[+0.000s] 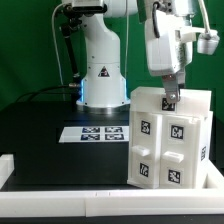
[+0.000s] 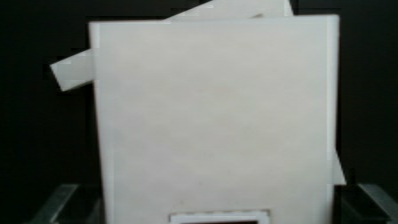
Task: Assemble cabinet
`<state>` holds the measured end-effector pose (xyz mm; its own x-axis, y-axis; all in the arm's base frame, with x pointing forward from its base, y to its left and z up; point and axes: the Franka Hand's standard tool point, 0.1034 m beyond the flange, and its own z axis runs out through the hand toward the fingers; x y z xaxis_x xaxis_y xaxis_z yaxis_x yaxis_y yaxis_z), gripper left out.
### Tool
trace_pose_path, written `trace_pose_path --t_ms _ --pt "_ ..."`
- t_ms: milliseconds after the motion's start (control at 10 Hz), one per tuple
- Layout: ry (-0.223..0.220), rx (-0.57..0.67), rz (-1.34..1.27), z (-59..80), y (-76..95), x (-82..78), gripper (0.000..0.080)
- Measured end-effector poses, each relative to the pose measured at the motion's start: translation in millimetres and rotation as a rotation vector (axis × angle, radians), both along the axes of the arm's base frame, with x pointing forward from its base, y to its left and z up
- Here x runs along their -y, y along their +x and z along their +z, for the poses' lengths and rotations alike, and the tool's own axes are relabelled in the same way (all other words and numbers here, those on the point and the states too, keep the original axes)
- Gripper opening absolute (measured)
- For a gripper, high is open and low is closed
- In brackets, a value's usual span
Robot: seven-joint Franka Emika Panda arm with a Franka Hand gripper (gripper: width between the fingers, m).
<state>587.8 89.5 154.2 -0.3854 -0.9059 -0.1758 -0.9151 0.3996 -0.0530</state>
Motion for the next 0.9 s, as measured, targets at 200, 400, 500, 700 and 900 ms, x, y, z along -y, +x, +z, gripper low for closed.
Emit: trace_pose_path --t_ms 200,400,500,700,900 --pt "0.004 0.005 0.009 0.3 0.5 -0.8 0.0560" --pt "0.004 0.007 0.028 0.2 0.2 -2.4 0.0666" --pt "0.006 0.011 0.039 1.5 0.2 -3.0 0.0759" --pt "0.013 0.030 0.057 13.2 1.3 -4.7 0.0797" --pt "0.022 0.043 0.058 21.2 2.8 -7.9 0.0797"
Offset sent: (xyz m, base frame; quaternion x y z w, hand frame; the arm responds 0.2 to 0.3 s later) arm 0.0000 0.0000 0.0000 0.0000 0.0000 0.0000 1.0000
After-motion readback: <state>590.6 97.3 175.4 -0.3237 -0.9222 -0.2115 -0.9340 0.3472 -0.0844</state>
